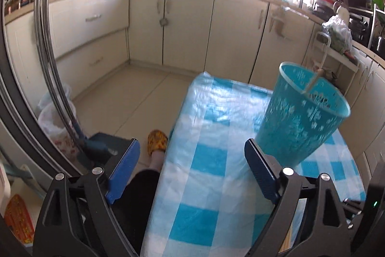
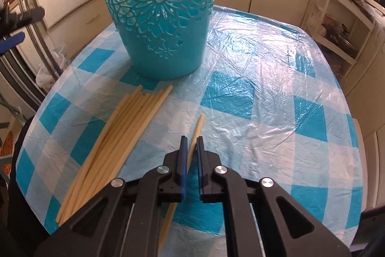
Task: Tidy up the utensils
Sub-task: 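Grasp a single chopstick with the right gripper while the left gripper withdraws, then raise the chopstick over the teal basket and open the right gripper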
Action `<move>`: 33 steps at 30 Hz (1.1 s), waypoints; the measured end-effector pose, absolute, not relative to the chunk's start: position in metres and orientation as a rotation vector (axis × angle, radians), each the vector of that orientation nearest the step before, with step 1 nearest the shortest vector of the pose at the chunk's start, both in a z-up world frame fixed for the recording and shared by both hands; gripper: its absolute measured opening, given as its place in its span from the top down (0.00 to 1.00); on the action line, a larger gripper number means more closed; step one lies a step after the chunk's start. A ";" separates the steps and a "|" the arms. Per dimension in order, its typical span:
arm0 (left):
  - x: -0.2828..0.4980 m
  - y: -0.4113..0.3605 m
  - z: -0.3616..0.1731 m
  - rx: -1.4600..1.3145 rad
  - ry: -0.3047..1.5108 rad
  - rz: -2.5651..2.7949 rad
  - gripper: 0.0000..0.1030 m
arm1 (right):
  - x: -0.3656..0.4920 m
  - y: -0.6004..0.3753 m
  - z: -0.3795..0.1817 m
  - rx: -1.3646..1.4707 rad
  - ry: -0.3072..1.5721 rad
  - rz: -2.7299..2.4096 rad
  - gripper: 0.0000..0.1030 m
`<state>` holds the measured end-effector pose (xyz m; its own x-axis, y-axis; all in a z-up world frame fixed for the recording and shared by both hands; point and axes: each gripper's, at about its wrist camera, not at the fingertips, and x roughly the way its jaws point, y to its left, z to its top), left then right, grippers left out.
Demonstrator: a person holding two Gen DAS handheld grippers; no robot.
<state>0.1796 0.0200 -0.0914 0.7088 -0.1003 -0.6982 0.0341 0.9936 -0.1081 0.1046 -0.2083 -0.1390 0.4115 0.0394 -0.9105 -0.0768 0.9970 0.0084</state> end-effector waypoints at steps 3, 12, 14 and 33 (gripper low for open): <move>0.175 0.021 -0.104 -0.086 0.815 -0.091 0.18 | 0.107 -0.210 -0.139 -0.065 1.178 0.080 0.92; 0.160 0.007 -0.132 -0.011 0.927 -0.145 0.16 | 0.085 -0.229 -0.115 0.175 1.055 0.082 0.95; 0.159 0.008 -0.140 -0.007 0.957 -0.139 0.16 | 0.079 -0.238 -0.098 0.245 1.003 0.095 0.95; 0.144 0.012 -0.140 -0.047 1.015 -0.138 0.16 | 0.187 -0.233 0.064 0.393 0.265 -0.037 0.95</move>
<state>0.1440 0.0118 -0.1400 0.5196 -0.1371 -0.8433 0.0930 0.9903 -0.1036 0.1871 -0.2326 0.0644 0.9649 0.0151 -0.2622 0.0871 0.9234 0.3738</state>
